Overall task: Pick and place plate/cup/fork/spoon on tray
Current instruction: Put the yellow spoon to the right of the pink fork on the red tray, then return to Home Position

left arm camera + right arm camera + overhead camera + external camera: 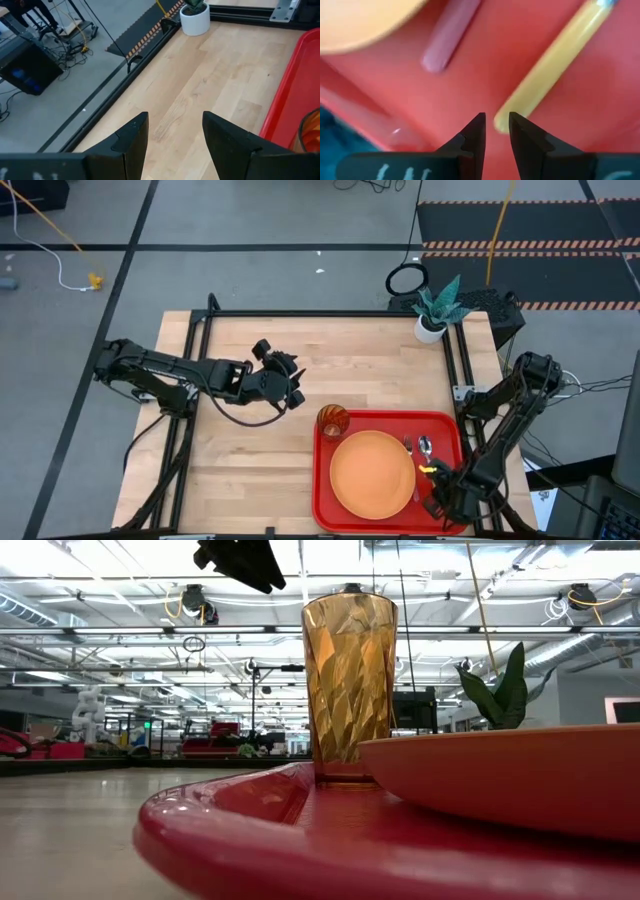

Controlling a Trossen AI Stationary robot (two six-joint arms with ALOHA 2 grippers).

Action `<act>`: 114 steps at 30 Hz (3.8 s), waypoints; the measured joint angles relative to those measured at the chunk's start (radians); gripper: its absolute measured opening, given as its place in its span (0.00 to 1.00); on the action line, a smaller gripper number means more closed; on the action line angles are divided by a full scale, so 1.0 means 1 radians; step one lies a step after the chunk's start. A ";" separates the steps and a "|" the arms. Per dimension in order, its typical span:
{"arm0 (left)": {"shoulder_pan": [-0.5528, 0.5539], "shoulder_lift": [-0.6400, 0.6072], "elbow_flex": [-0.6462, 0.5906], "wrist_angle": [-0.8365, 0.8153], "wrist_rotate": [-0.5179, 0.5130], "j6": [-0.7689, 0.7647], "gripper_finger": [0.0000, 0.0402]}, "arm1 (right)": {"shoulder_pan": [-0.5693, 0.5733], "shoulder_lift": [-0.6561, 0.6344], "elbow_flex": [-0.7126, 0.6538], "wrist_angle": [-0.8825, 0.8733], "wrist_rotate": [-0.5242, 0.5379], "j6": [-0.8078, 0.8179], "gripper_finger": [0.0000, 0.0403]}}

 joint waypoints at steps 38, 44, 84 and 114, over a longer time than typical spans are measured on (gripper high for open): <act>-0.001 0.000 0.000 0.002 0.002 -0.015 0.48 | 0.019 0.033 0.001 0.023 0.054 0.109 0.19; -0.001 0.000 0.000 0.002 0.002 -0.015 0.48 | 0.019 0.030 0.000 0.030 0.109 0.068 0.19; -0.001 -0.016 0.002 -0.026 0.172 0.031 0.48 | -0.029 -0.597 0.000 -0.325 0.888 -1.090 0.00; 0.004 -0.061 -0.273 0.176 0.211 0.216 0.02 | -0.314 -1.153 -0.338 0.118 0.764 -1.943 0.00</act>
